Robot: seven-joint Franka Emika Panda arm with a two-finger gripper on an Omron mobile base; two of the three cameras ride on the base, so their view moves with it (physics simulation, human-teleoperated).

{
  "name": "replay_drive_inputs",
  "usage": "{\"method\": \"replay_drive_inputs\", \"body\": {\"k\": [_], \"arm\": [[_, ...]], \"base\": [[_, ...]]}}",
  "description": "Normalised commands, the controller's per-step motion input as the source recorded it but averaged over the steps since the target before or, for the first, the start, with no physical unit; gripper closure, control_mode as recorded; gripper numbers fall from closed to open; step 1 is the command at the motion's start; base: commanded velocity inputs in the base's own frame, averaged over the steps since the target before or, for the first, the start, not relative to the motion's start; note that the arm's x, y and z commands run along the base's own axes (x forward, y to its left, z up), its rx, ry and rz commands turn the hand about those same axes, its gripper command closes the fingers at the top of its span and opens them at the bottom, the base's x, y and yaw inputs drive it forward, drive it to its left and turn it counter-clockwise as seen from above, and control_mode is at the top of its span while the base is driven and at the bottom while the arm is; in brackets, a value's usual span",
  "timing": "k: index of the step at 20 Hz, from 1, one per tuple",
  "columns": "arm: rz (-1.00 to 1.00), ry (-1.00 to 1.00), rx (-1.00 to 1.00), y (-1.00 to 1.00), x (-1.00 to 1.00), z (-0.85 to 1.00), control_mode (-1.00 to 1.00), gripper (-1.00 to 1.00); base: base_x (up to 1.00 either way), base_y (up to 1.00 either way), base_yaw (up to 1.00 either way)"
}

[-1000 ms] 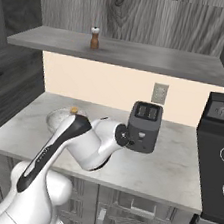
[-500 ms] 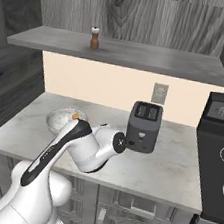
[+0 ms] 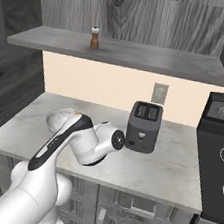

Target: Retrieve the bottle and the shaker from the cabinet and place them next to the mixing bowl on the counter. Then add garlic from the fridge to the mixing bowl.

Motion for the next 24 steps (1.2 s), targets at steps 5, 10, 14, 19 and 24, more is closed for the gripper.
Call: {"method": "replay_drive_inputs", "body": {"k": [5, 10, 14, 19, 24], "arm": [[0.0, 0.0, 0.0, 0.0, 0.32, 0.0, -1.0, 1.0], [0.0, 0.04, 0.0, 0.0, 0.07, -0.23, -1.0, 1.0], [0.0, 0.04, 0.0, 0.0, 0.0, -0.41, -1.0, 1.0], [0.0, 0.0, 0.0, 0.0, 0.01, -0.43, -1.0, 1.0], [0.0, 0.0, 0.0, 0.0, 0.14, -0.44, -1.0, 1.0]], "base": [[0.0, 0.0, 0.0], [0.0, 0.0, 0.0], [0.0, 0.0, 0.0], [0.0, 0.0, 0.0], [0.0, 0.0, 0.0]]}}
